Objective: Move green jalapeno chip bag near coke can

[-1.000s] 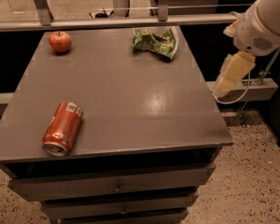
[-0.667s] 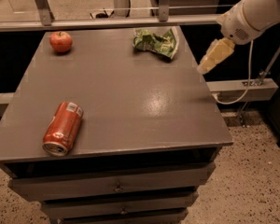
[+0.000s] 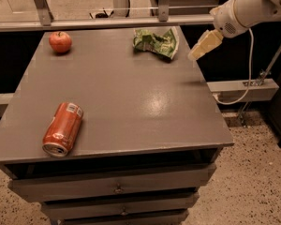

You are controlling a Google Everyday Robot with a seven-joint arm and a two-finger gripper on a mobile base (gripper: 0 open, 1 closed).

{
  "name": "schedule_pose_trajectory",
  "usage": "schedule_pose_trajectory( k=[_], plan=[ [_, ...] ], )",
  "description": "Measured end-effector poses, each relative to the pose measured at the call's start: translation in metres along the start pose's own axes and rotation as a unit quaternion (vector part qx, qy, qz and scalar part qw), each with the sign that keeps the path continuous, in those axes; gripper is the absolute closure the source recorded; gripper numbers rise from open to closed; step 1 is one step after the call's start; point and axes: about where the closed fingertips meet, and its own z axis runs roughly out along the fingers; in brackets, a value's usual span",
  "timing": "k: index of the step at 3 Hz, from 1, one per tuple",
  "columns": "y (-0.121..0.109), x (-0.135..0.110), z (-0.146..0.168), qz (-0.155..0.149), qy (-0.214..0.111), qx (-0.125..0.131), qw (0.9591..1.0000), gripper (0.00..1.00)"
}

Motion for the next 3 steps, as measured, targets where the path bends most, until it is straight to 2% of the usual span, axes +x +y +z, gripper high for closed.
schedule_pose_trajectory(
  k=[1,2,3],
  plan=[
    [-0.005,-0.001,0.016,0.017,-0.021,0.008,0.9996,0.00],
    [-0.024,-0.009,0.069,0.056,-0.062,0.008,0.9965,0.00],
    [-0.031,-0.020,0.113,0.094,-0.093,-0.009,0.9912,0.00]
  ],
)
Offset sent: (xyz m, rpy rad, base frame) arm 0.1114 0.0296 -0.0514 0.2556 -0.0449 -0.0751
